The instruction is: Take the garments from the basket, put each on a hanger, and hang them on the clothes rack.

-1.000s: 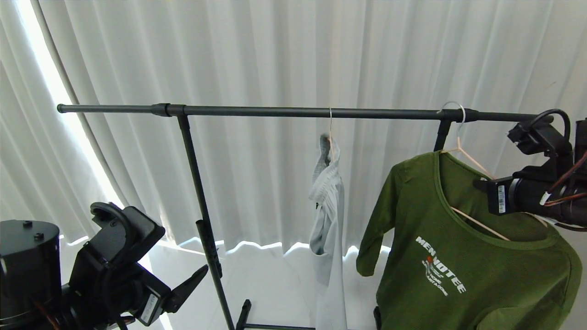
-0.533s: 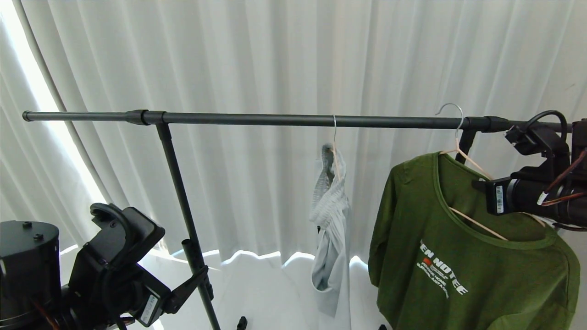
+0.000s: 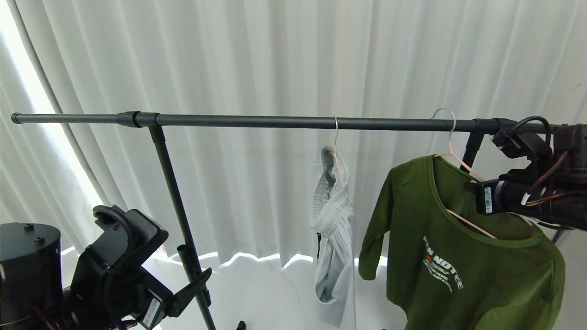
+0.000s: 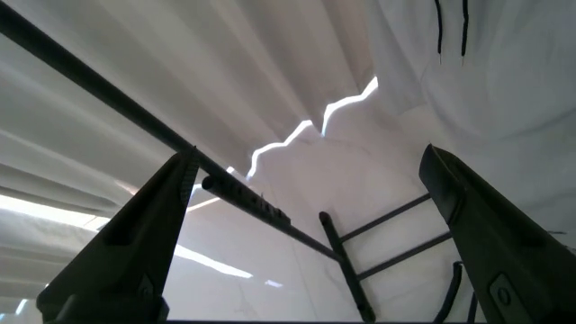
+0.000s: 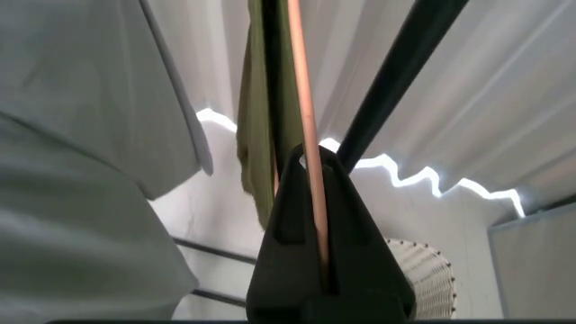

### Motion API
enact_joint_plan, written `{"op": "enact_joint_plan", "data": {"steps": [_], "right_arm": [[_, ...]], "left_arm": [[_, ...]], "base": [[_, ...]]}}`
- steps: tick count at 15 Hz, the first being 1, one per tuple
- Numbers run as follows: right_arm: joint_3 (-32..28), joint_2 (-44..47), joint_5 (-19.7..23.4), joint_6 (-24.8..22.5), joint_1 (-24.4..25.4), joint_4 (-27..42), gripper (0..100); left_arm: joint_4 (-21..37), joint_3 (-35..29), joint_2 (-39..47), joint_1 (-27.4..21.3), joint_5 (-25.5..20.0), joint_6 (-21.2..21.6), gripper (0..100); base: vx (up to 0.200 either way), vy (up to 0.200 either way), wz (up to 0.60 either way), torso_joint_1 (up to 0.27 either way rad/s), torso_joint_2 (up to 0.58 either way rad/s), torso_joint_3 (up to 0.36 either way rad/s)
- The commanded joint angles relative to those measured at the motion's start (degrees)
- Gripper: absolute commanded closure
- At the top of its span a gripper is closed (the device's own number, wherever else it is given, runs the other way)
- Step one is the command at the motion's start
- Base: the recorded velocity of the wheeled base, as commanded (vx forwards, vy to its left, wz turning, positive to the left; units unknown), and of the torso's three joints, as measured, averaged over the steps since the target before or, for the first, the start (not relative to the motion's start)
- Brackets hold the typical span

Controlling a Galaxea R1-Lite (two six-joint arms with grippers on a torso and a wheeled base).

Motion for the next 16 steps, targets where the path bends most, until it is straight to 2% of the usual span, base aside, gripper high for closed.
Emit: {"op": "enact_joint_plan", "data": {"steps": [1,7,8,14,16], "right_arm": [[-0.1,2.5,-0.1,0.0,0.0,-0.4,100],[0.1,3.3,0.2,0.1,0.1,-2.8,100],[0.1,3.2,0.2,0.1,0.1,-2.8,0],[2.0,-0.7,0.1,0.1,0.1,-6.0,0],[4.2,-4.6,0.3,0.3,0.0,-6.1,0]], "left_arm": [[0.0,0.0,-0.1,0.0,0.0,-0.1,0],[0.0,0.0,-0.1,0.0,0.0,0.0,0],[0.0,-0.1,-0.1,0.0,0.0,0.0,0],[0.0,0.2,-0.7,0.6,0.2,0.0,0],[0.0,0.3,-1.3,2.9,1.4,-0.1,0]], "base": [[0.000,0.000,0.00,0.000,0.00,0.000],[0.000,0.000,0.00,0.000,0.00,0.000],[0.000,0.000,0.00,0.000,0.00,0.000],[0.000,0.000,0.00,0.000,0.00,0.000],[0.000,0.000,0.00,0.000,0.00,0.000]]}}
